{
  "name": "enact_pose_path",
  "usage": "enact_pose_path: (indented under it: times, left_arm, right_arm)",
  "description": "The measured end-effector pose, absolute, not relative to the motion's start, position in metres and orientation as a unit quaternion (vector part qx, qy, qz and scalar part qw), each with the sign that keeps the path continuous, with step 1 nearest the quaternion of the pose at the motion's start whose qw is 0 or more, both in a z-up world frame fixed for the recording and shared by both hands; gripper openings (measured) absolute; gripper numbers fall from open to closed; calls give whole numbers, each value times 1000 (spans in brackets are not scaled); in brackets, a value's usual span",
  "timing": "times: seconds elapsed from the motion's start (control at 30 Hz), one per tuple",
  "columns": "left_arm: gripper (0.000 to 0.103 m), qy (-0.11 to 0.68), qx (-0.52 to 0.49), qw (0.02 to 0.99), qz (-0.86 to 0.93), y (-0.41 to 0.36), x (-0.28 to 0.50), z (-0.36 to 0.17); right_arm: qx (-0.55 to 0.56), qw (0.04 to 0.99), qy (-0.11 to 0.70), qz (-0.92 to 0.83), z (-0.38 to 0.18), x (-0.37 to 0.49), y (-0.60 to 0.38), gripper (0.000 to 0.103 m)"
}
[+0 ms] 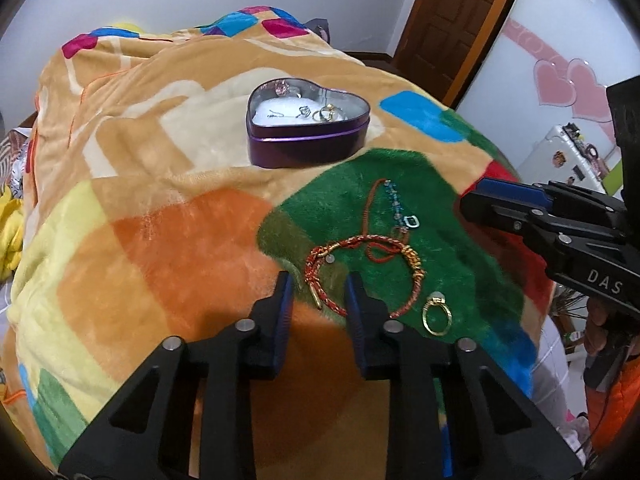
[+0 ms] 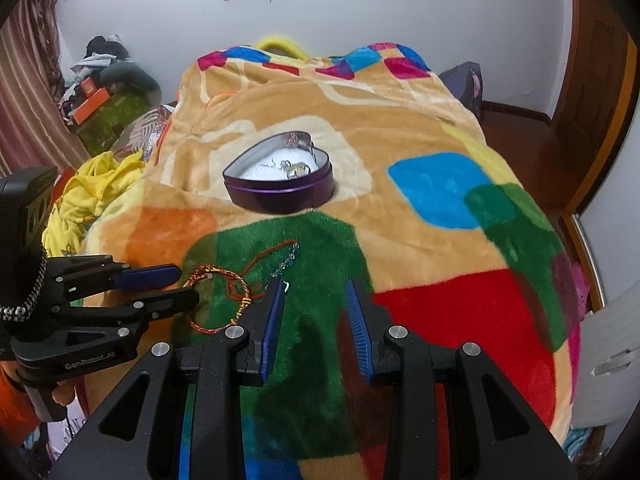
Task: Organize jewelry
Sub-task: 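Grasp the red-gold bracelet with the left tool while the right tool grasps the blue bead chain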
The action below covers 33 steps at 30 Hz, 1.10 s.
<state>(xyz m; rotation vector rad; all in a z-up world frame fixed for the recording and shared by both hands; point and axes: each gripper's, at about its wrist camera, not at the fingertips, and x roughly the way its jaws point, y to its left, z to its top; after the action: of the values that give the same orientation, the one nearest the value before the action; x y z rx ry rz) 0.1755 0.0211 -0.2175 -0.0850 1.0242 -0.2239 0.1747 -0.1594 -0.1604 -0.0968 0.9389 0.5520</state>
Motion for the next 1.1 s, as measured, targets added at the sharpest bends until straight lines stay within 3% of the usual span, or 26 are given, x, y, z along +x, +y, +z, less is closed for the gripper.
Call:
enact_pose_path:
  times: [0.17, 0.63, 0.8, 1.1]
  left_arm:
    - [6, 482, -10, 871, -92, 16, 177, -222]
    - [6, 431, -35, 899, -66, 51, 173, -179]
    - [6, 411, -42, 909, -57, 61, 170, -162]
    - [6, 370, -47, 926, -54, 65, 168, -131]
  right_arm:
    - [-40, 849, 454, 268, -169, 181, -154, 29]
    - [-67, 837, 457, 293, -191, 190, -121, 29]
    - [-74, 840, 450, 295, -188, 190, -123, 7]
    - [-57, 863, 416, 282, -158, 188, -135, 7]
